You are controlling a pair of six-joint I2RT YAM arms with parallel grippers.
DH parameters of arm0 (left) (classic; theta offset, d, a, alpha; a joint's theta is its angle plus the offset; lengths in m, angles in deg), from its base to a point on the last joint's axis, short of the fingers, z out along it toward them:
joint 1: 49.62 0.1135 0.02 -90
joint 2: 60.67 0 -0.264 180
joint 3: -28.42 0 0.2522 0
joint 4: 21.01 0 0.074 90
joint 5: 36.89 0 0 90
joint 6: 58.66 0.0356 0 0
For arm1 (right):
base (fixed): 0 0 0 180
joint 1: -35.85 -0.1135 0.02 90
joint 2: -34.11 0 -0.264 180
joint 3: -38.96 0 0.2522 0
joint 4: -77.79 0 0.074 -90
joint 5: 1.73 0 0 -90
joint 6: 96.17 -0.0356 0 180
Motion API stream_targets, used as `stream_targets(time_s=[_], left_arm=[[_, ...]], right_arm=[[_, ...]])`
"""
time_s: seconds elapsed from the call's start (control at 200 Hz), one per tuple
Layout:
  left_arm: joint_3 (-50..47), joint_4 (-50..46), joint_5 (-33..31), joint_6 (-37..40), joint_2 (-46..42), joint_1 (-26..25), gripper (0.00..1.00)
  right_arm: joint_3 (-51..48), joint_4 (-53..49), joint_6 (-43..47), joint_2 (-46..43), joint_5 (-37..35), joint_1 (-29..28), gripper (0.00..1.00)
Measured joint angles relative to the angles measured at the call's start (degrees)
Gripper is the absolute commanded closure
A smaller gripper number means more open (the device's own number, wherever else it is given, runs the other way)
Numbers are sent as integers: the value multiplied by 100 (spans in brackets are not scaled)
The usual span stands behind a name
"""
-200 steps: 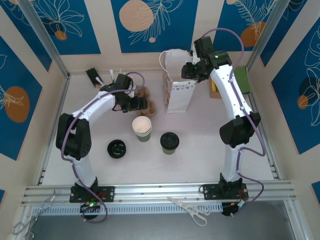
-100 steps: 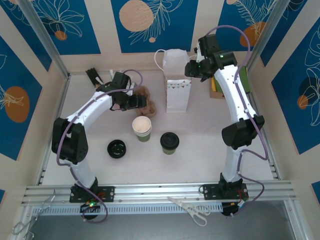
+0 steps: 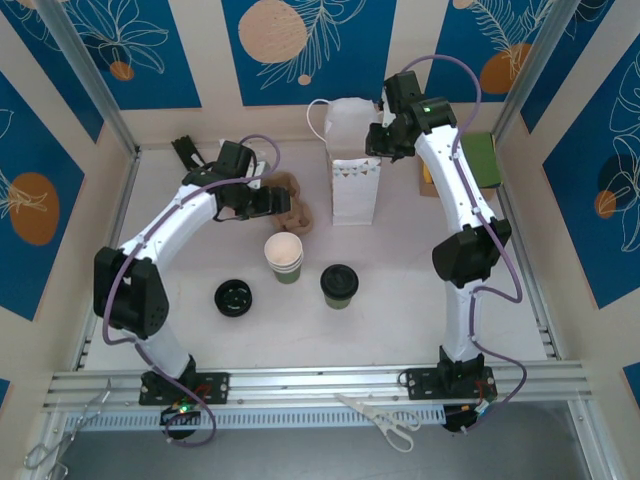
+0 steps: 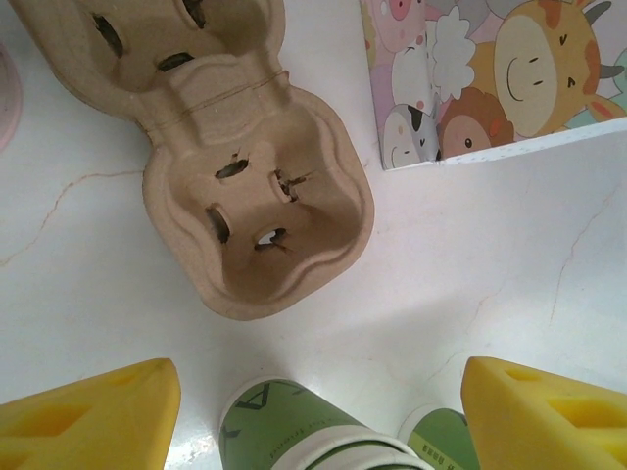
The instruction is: Pack the takeout coffee
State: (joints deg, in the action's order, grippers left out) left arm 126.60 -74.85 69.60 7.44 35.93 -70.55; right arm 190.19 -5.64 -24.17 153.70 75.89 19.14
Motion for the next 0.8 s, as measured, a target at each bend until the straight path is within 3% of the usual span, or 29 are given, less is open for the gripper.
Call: stream_targets(time_s=[0.21,0.43,0.8], left_arm=[[-2,-114,-2,0,-251,0,24],[-28,-146,-2,-17,-472,0,24],[-205,-155,4,-22,-616,0,24]], right_arm=[[-4,-50,-15,0,-74,0,100],[-809,81,66,-577,-2,68,100],[-3501,337,243,-2872,271,249,100]])
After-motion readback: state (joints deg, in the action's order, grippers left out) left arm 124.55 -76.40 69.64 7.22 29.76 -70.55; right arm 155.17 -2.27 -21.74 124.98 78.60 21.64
